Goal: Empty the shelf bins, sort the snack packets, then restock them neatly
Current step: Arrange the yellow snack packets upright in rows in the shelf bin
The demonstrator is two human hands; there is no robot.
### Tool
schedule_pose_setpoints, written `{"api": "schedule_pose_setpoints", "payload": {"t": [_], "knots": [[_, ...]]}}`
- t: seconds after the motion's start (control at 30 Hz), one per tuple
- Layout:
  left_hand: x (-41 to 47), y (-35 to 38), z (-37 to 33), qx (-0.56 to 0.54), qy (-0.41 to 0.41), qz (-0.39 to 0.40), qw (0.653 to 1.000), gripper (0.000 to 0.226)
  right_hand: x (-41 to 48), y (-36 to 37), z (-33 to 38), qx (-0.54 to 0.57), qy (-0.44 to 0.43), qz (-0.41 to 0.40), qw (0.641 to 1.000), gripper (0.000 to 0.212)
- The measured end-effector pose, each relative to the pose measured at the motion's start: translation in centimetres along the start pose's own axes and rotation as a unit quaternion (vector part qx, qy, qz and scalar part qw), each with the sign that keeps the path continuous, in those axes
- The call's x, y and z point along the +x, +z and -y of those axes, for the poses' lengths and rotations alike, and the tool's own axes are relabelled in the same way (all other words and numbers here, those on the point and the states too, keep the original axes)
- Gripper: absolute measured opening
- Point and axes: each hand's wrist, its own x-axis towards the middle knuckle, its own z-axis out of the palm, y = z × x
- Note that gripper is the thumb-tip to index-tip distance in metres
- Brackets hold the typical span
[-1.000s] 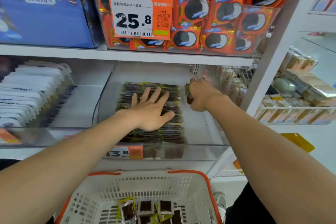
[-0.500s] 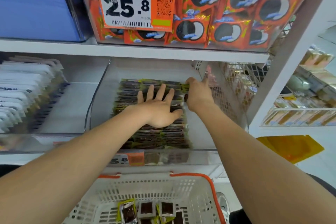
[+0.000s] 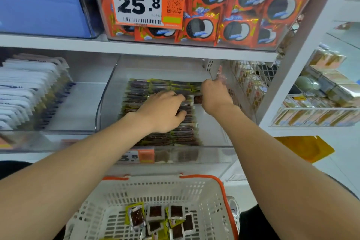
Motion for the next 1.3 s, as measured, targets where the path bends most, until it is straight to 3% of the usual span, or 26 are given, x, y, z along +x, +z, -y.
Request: {"api": "schedule_pose_setpoints", "payload": {"t": [0.13, 0.2, 0.27, 0.37, 0.43, 0.5, 0.6, 0.7, 0.8, 0.97, 1.07, 1.13, 1.2, 1.3], "knots": [[-3.8, -1.5, -1.0, -0.044, 0.041, -0.073, 0.996, 0.033, -0.7, -2.1, -1.0, 0.018, -0.065, 0.046, 0.997, 0.017], [-6.1, -2.2, -1.8, -0.079, 0.046, -0.119, 0.989, 0.025, -1.8, -3.3, -1.6, 0.048, -0.073, 0.020, 0.996, 0.009], [-8.9, -2.9, -2.9, -0.110, 0.051, -0.179, 0.976, 0.013, -3.8, -4.6, -1.8, 0.124, -0.080, -0.035, 0.988, 0.023], [-13.6, -3.3, -4.5, -0.086, 0.112, -0.224, 0.964, 0.013, -9.9, -7.1, 0.4, 0.281, -0.157, -0.101, 0.941, 0.025], [-16.4, -2.0, -5.1, -0.032, 0.152, -0.141, 0.978, 0.021, -14.7, -7.9, 2.4, 0.382, -0.232, -0.079, 0.891, 0.023], [-18.0, 0.8, -4.8, 0.037, 0.101, 0.036, 0.994, 0.027, -18.7, -6.2, 4.6, 0.397, -0.265, -0.009, 0.879, 0.021], [-18.9, 8.1, -2.5, 0.040, 0.033, 0.274, 0.960, 0.028, -22.5, 2.0, 7.9, 0.238, -0.252, 0.139, 0.928, 0.020], [-20.1, 16.3, 0.8, 0.014, -0.020, 0.392, 0.920, 0.033, -24.1, 11.7, 9.8, 0.103, -0.219, 0.341, 0.908, 0.017], [-22.1, 22.2, 3.4, -0.012, -0.068, 0.428, 0.901, 0.057, -24.2, 18.6, 10.0, 0.075, -0.187, 0.444, 0.873, 0.019], [-25.2, 29.0, 6.3, -0.038, -0.123, 0.437, 0.890, 0.082, -26.5, 26.4, 10.6, 0.086, -0.128, 0.472, 0.868, 0.030], [-26.2, 32.5, 7.0, -0.099, -0.156, 0.420, 0.889, 0.078, -28.5, 30.1, 11.6, 0.118, -0.076, 0.505, 0.852, 0.024], [-26.4, 34.3, 6.7, -0.127, -0.171, 0.385, 0.898, 0.077, -30.1, 31.9, 12.3, 0.139, -0.057, 0.509, 0.847, 0.042], [-26.5, 35.8, 6.2, -0.148, -0.187, 0.342, 0.909, 0.068, -31.7, 33.0, 12.9, 0.142, -0.036, 0.483, 0.863, 0.056], [-26.6, 37.4, 5.7, -0.157, -0.203, 0.313, 0.914, 0.052, -33.3, 34.3, 13.8, 0.088, -0.040, 0.433, 0.896, 0.058]]}}
